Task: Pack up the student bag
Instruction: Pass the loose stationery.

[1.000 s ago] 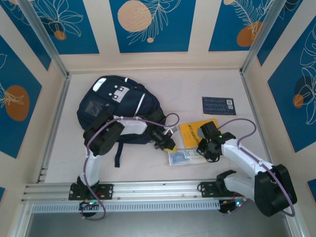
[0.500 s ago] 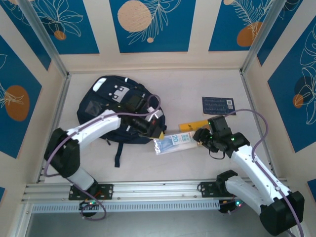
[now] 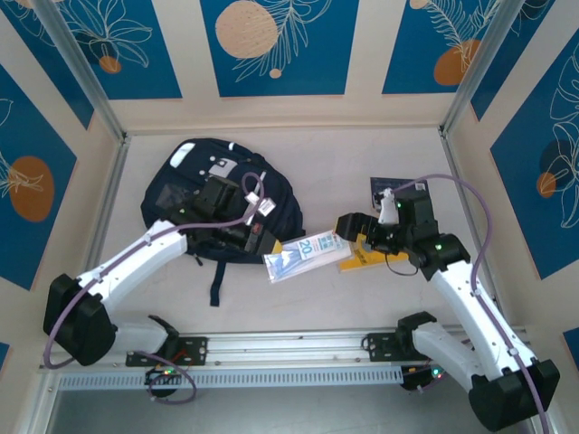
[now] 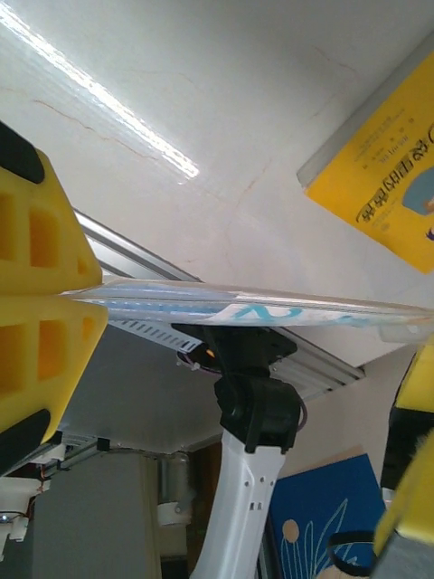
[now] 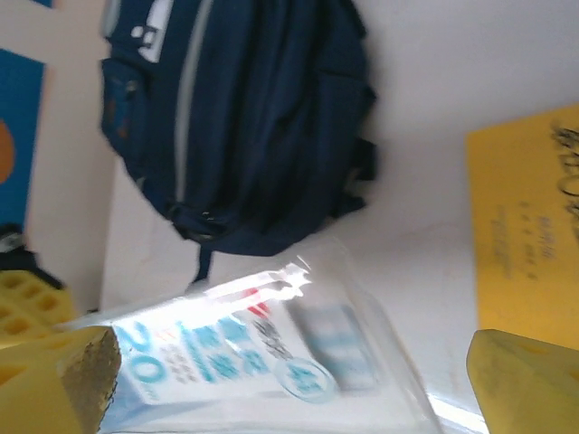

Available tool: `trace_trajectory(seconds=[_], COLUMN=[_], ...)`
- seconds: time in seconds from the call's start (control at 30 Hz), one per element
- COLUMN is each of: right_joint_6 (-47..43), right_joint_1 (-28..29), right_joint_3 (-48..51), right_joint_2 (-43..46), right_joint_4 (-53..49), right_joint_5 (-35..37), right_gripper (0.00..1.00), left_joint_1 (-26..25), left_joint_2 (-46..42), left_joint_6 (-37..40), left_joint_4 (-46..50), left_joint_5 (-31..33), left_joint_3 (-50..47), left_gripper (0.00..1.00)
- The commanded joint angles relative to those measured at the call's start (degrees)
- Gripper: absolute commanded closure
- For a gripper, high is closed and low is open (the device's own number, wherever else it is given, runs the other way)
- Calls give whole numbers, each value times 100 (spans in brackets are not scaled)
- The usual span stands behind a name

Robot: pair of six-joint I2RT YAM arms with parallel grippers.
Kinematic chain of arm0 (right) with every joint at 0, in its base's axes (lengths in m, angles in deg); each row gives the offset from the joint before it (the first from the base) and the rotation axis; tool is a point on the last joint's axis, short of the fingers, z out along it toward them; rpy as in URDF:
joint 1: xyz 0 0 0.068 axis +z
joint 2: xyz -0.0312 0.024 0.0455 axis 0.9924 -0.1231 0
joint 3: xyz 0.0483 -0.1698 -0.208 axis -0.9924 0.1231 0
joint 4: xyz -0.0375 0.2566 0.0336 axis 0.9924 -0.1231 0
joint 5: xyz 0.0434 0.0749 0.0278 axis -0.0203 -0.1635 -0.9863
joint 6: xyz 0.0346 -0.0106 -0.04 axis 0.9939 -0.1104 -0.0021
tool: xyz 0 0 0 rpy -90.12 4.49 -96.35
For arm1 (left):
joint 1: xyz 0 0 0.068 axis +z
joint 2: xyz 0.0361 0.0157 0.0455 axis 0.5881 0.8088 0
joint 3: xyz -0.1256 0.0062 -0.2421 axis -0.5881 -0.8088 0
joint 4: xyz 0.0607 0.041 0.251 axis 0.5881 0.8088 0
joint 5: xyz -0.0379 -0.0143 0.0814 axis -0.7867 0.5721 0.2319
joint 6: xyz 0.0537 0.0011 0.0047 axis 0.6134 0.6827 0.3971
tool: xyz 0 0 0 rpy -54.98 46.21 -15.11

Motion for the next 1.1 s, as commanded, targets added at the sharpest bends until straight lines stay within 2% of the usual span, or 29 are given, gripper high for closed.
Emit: trace_trajectory(seconds=[0.0, 0.13, 0.3, 0.43, 0.63, 0.7, 0.77, 0.87, 0.97, 1.07], right_joint_6=[-203, 88, 368, 674, 917, 1051, 1258, 1622, 2074, 2603], right_joint_1=[-174, -215, -256, -387, -485, -537, -624, -767, -1003, -1177], right_joint_3=[-111, 0, 51, 212, 401, 458, 555, 696, 918, 1197], right_joint_2=[-237, -546, -610, -448, -328, -321, -309, -273, -164, -48], right_joint_4=[171, 595, 831, 1019, 1115, 1239, 1435, 1751, 2159, 2691], right_joint_5=[-1258, -2353, -3009, -3347, -3347, -3383, -3436, -3478, -3468, -3405], right_gripper=[0, 1, 14, 33, 64, 76, 87, 96, 100, 100], left_joint_1=[53, 58, 69, 91, 123, 159, 172, 166, 179, 192], left_joint_2=[-307, -469, -505, -464, -295, -244, -181, -94, -23, 62], left_joint_6=[-210, -391, -343, -350, -544, -686, -870, -1241, -1686, -2302], left_joint_4=[-1060, -1584, -1528, -1506, -1484, -1564, -1658, -1937, -2316, -2927], left_joint_5=[-431, -506, -588, -525, -390, -440, -469, -524, -520, -487], left_joint_3=[-318, -543, -557, -598, -557, -561, -562, -621, -770, -996], left_gripper=[100, 100, 100, 100, 100, 96, 85, 68, 49, 42])
